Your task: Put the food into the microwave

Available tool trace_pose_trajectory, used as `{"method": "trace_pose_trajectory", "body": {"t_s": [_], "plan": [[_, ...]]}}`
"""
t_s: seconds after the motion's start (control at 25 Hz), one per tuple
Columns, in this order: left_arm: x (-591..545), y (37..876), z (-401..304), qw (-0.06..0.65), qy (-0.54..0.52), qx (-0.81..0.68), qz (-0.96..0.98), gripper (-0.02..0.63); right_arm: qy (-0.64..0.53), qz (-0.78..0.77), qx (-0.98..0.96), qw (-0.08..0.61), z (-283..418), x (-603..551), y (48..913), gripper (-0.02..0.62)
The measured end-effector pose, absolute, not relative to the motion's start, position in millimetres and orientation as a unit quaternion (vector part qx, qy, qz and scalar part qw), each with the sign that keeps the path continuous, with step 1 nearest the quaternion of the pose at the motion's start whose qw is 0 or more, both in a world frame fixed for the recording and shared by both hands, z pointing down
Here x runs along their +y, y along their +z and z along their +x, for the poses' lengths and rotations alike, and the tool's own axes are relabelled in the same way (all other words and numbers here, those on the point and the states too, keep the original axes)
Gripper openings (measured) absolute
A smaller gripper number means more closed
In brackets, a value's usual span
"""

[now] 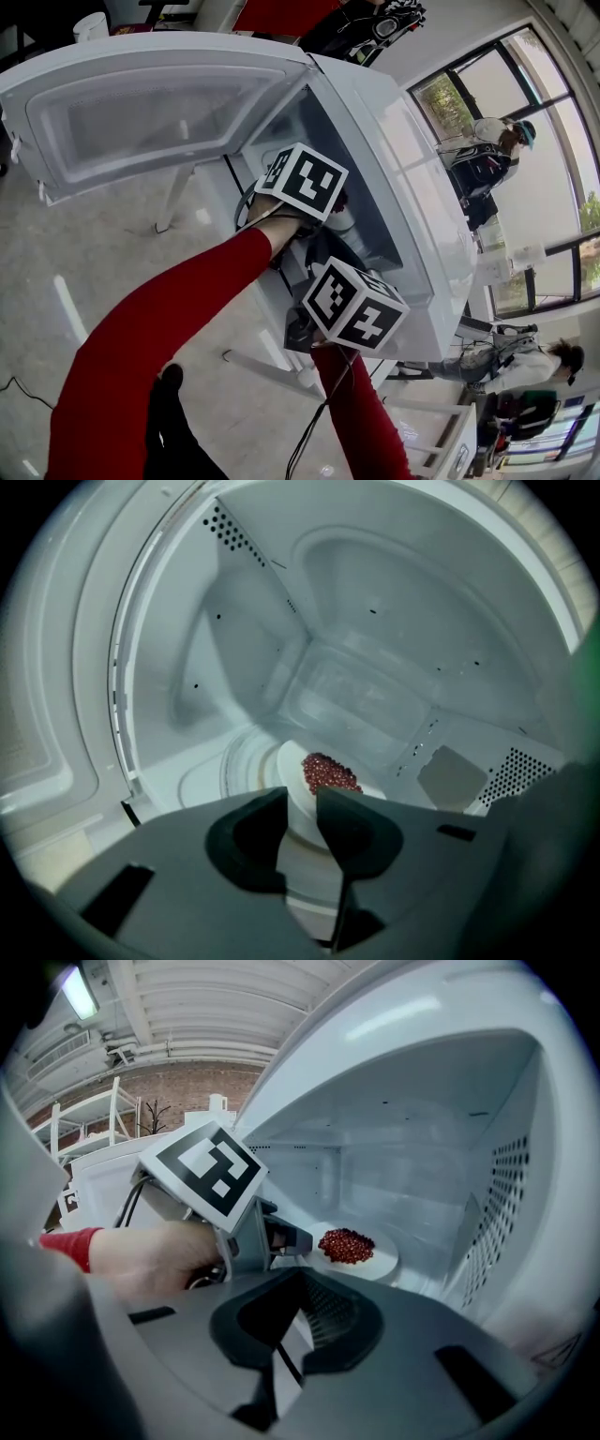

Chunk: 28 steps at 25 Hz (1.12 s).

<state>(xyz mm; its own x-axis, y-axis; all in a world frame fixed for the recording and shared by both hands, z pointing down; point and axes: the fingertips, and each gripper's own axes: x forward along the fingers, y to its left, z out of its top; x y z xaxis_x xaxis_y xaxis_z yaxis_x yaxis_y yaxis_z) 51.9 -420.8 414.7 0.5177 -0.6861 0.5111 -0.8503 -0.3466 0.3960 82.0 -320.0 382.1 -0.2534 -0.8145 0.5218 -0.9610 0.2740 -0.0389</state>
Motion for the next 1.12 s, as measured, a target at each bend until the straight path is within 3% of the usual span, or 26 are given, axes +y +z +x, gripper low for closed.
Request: {"method": "trace_pose_trajectory", "body": {"t_s": [0.48, 0.6, 1.12], "plan": [[-428.3, 407.6, 27.1, 0.320, 0.091, -0.478, 0.813, 0.099, 0.177, 0.571, -0.777, 0.198, 76.7, -324.0, 384.6, 0.014], [-424.4, 394.6, 15.8, 0.297, 0.077, -0.476, 0.824, 0.031, 0.174, 0.570, -0.780, 0.193, 73.5, -323.4, 384.0, 0.014], [-327.1, 319.0, -10.0, 0.275, -0.078, -0.388, 0.876, 0.011, 0.174, 0.480, -0.852, 0.118, 26.4, -260.1, 324.9, 0.014]]}}
